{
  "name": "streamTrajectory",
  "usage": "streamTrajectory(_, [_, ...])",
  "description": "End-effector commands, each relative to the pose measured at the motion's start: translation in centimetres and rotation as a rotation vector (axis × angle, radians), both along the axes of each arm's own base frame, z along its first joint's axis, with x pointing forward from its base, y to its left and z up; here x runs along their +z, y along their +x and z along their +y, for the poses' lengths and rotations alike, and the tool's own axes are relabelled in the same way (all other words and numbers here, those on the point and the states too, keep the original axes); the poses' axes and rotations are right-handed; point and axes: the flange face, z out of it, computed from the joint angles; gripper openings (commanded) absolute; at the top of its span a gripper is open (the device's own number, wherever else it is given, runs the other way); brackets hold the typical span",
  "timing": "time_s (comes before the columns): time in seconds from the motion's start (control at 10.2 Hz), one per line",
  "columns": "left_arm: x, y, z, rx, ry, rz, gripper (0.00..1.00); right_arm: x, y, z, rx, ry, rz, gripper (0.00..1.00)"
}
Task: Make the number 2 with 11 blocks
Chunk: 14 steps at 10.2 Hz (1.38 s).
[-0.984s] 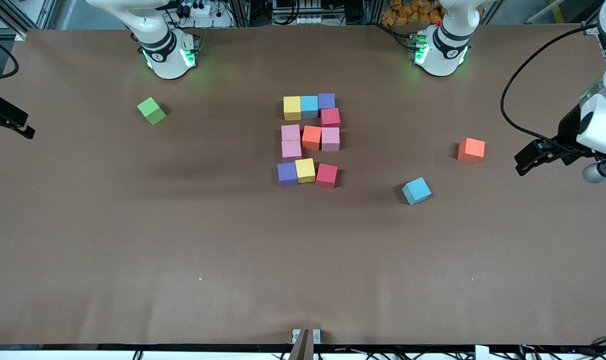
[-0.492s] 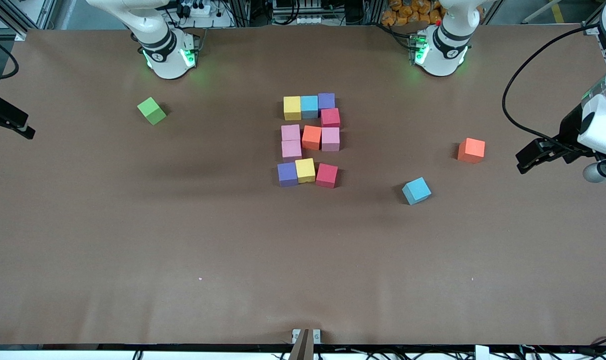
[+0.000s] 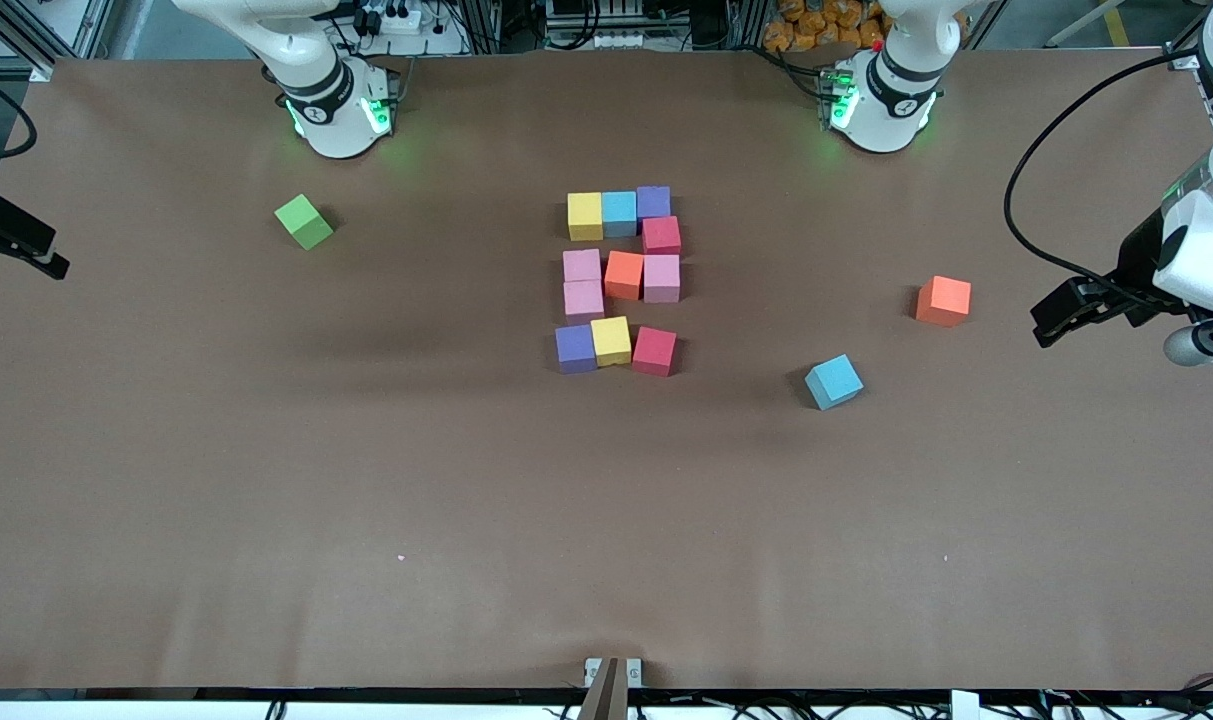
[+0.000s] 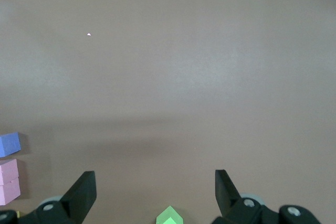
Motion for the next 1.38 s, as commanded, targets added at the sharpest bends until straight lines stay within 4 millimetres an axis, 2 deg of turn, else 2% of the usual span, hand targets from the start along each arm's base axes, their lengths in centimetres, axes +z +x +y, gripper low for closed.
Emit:
streamTrajectory(0.0, [0.3,-0.4,0.6,0.0,0.016,0.002,1.0,0.9,-1.1,-0.6,-0.028,0.012,-0.017,1.0])
streamTrajectory(0.1, [0.2,-0.4,1.2,0.011,0.013,0.005,1.0,0.9,-1.2,-0.8,-0.033,0.013,-0.014,1.0])
streamTrajectory(0.3, [0.3,-0.6,0.7,0.0,0.015,0.016,1.0,1.0,-1.4,-1.6,-0.048,0.014,-0.011,1.0])
streamTrajectory(0.59, [0.3,-0.8,0.3,-0.007,0.014,0.019,1.0,1.3,-1.7,-1.6,-0.048,0.015,-0.015,1.0])
streamTrajectory(0.79, [1.1,-1.5,-0.1,-0.017,0.006,0.024,1.0,1.1,-1.7,-1.6,-0.048,0.015,-0.012,1.0])
streamTrajectory(0.89, [1.5,-2.2,-1.2,-0.061,-0.007,0.037,1.0,1.1,-1.8,-1.6,-0.047,0.015,-0.01,1.0])
streamTrajectory(0.98, [1.5,-2.8,-1.2,-0.075,0.005,0.065,1.0,1.0,-1.8,-1.6,-0.047,0.017,-0.007,1.0])
streamTrajectory(1.08, [2.0,-3.1,0.2,-0.093,-0.018,0.069,1.0,1.2,-1.8,-1.6,-0.047,0.02,-0.01,1.0])
streamTrajectory(1.18, [2.8,-3.3,2.6,-0.148,-0.048,0.063,1.0,1.2,-1.8,-1.6,-0.047,0.02,-0.009,1.0])
streamTrajectory(1.28, [3.2,-3.8,3.5,-0.153,-0.058,0.065,1.0,1.2,-1.8,-1.6,-0.047,0.02,-0.009,1.0])
